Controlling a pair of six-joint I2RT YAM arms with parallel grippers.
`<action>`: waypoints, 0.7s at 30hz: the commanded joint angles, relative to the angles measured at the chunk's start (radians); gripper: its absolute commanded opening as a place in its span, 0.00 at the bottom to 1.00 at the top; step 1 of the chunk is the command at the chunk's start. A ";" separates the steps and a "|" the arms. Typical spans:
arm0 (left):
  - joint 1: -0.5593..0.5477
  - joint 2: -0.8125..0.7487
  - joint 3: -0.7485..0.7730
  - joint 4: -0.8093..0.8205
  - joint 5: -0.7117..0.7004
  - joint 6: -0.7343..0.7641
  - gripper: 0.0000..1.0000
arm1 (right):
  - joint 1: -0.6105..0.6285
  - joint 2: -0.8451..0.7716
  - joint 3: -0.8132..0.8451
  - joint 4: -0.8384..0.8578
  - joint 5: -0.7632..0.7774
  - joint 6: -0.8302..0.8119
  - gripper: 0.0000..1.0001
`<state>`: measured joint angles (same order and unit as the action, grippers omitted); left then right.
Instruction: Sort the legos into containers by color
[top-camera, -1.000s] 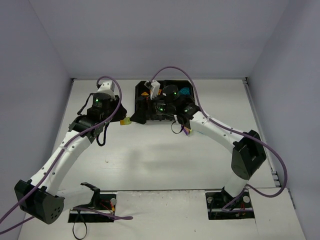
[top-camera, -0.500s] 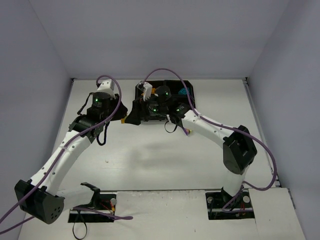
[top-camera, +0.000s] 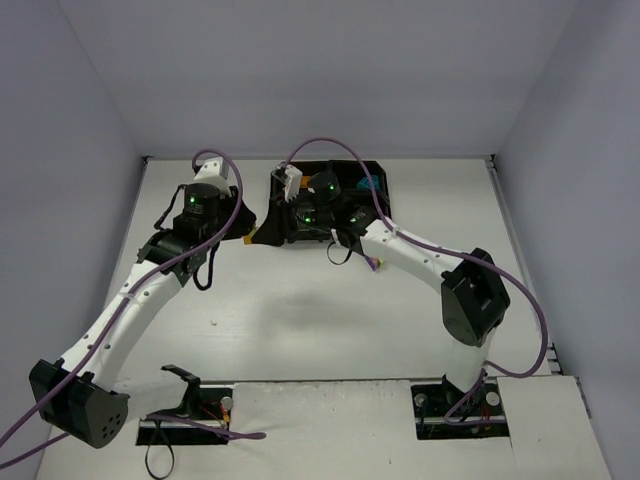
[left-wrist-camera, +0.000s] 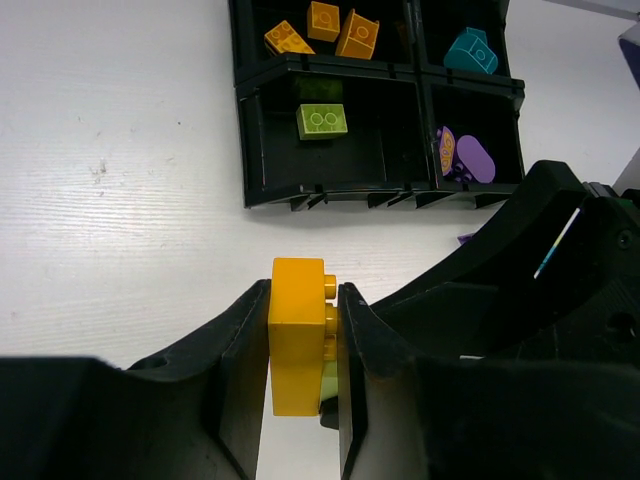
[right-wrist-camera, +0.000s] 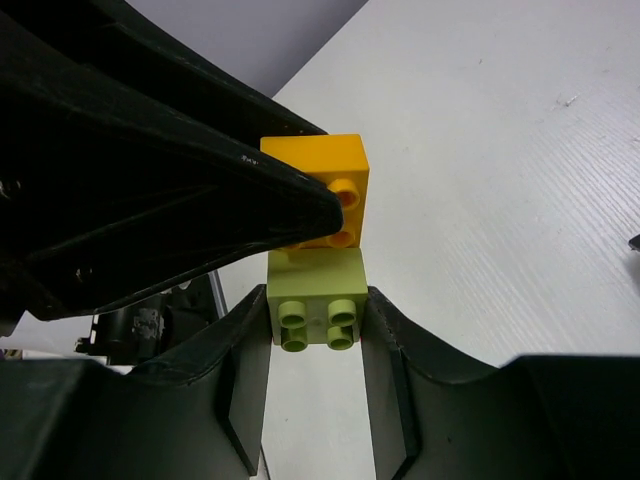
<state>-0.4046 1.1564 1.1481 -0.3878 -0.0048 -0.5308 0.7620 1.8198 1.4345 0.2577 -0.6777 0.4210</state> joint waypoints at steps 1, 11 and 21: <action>0.004 -0.017 -0.001 0.069 -0.006 0.012 0.15 | 0.005 -0.033 0.029 0.071 -0.006 -0.014 0.00; 0.004 -0.018 -0.097 0.030 -0.109 0.092 0.15 | -0.076 -0.146 -0.061 0.008 0.018 -0.056 0.00; 0.004 -0.004 -0.080 0.018 -0.143 0.117 0.15 | -0.119 -0.180 -0.062 -0.106 0.168 -0.174 0.00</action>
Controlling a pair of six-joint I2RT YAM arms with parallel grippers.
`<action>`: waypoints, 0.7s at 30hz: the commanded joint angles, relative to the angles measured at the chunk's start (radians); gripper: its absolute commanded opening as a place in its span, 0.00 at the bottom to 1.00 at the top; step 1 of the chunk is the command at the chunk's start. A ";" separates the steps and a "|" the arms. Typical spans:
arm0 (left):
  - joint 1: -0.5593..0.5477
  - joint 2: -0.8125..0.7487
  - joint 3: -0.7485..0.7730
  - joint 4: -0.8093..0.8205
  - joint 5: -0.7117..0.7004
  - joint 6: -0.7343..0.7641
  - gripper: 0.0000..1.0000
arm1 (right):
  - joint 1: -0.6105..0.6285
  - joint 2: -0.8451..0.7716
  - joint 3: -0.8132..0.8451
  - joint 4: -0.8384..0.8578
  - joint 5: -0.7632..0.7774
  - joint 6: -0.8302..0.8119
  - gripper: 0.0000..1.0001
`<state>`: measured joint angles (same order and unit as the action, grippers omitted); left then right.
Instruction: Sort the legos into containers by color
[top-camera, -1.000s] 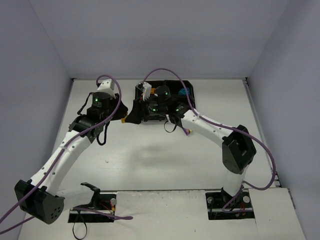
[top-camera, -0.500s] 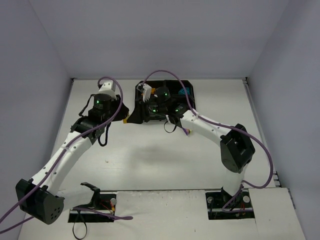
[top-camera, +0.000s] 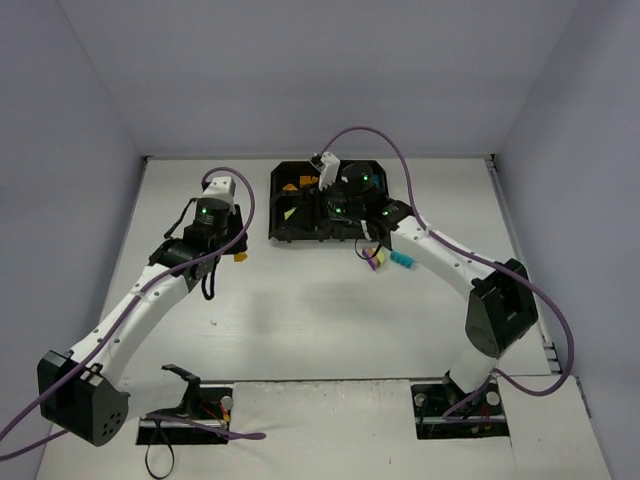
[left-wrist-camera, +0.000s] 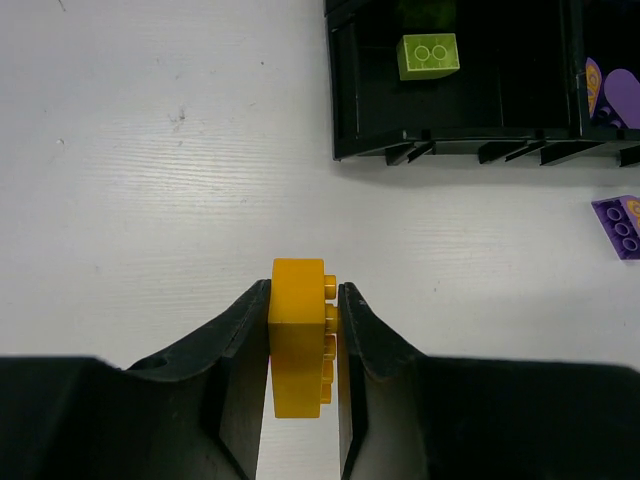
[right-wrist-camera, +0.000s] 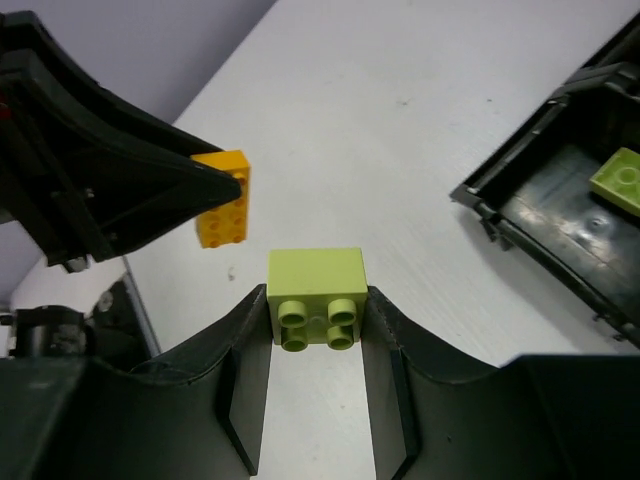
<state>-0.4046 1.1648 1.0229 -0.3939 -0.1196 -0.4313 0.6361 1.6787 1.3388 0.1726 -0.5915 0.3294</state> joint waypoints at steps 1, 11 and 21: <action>0.004 -0.014 0.046 0.023 -0.023 0.016 0.15 | 0.005 -0.022 0.043 -0.030 0.144 -0.098 0.00; 0.004 -0.037 0.057 -0.017 -0.020 -0.007 0.15 | -0.019 0.170 0.200 -0.056 0.516 -0.174 0.04; 0.009 0.007 0.111 -0.020 -0.003 -0.009 0.15 | -0.026 0.394 0.349 -0.067 0.536 -0.144 0.46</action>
<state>-0.4046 1.1625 1.0500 -0.4484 -0.1242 -0.4316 0.6140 2.0727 1.6196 0.0765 -0.0864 0.1841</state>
